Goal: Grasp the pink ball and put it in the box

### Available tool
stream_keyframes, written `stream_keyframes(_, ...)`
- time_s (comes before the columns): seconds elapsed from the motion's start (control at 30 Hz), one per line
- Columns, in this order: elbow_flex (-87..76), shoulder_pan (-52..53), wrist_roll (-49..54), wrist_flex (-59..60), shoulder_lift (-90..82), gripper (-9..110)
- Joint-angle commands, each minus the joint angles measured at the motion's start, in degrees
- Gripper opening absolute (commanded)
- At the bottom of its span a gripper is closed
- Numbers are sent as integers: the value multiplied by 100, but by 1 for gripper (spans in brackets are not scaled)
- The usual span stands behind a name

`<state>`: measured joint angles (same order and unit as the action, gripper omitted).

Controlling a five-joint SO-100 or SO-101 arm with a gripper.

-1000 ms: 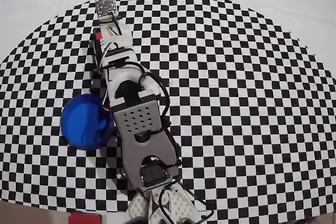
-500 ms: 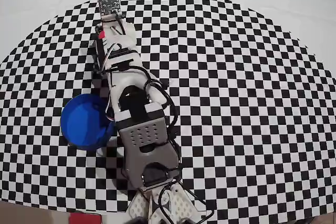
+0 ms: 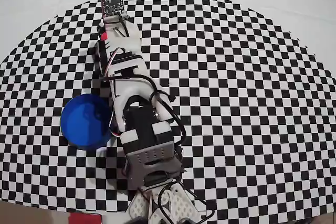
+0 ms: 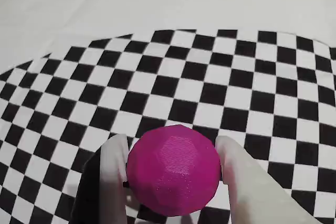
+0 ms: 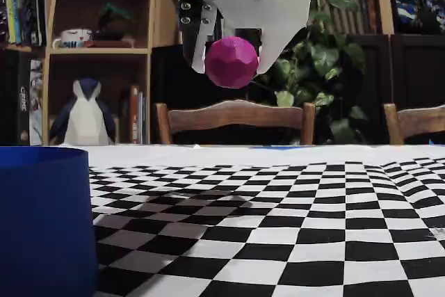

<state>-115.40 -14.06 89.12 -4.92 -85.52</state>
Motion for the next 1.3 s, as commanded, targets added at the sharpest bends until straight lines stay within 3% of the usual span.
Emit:
stream_keyframes(0.0,-193,9,35,18,-642,0)
stream_keyframes(1.27,-2698,-316,0,18,-3489,0)
